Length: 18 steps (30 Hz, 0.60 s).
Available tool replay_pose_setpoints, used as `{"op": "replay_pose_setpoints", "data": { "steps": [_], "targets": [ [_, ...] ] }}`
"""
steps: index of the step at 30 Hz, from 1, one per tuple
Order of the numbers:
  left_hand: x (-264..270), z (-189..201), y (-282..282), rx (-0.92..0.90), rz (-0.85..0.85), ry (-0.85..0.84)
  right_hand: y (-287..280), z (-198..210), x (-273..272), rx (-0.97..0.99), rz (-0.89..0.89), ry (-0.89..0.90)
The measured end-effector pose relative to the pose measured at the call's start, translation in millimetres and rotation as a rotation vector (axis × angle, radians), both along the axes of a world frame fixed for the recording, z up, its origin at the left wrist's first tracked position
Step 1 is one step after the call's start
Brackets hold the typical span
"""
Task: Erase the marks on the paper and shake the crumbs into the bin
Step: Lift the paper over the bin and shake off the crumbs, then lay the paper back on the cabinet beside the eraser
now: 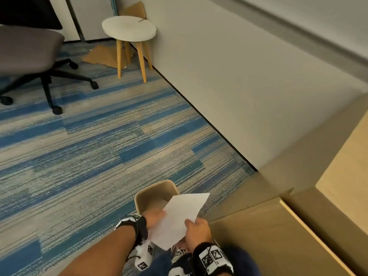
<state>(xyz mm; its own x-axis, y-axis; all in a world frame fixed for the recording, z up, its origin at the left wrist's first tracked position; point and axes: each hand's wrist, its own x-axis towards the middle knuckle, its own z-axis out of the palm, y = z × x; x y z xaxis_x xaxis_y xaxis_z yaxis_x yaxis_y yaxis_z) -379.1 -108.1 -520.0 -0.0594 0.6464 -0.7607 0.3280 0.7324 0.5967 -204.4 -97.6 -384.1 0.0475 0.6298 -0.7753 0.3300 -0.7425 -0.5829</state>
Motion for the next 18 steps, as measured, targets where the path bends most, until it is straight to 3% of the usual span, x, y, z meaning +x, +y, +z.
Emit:
{"op": "replay_pose_setpoints", "data": {
  "steps": [3,6,12,18],
  "targets": [
    [-19.1,-25.5,-7.9,-0.035,0.011,0.006,-3.5,19.1,-10.9,0.127,0.265,-0.068],
    [-37.1,-17.9,-11.7,-0.051,0.081,0.028,-2.6,49.0,-13.8,0.271,0.494,-0.143],
    [-68.2,17.5,-18.5,-0.019,0.291,-0.166,5.0,85.6,-3.3,0.387,0.647,-0.338],
    [-70.2,29.8,-22.0,0.006,0.123,-0.142,-7.9,123.6,10.6,0.507,0.845,-0.554]
  ]
}}
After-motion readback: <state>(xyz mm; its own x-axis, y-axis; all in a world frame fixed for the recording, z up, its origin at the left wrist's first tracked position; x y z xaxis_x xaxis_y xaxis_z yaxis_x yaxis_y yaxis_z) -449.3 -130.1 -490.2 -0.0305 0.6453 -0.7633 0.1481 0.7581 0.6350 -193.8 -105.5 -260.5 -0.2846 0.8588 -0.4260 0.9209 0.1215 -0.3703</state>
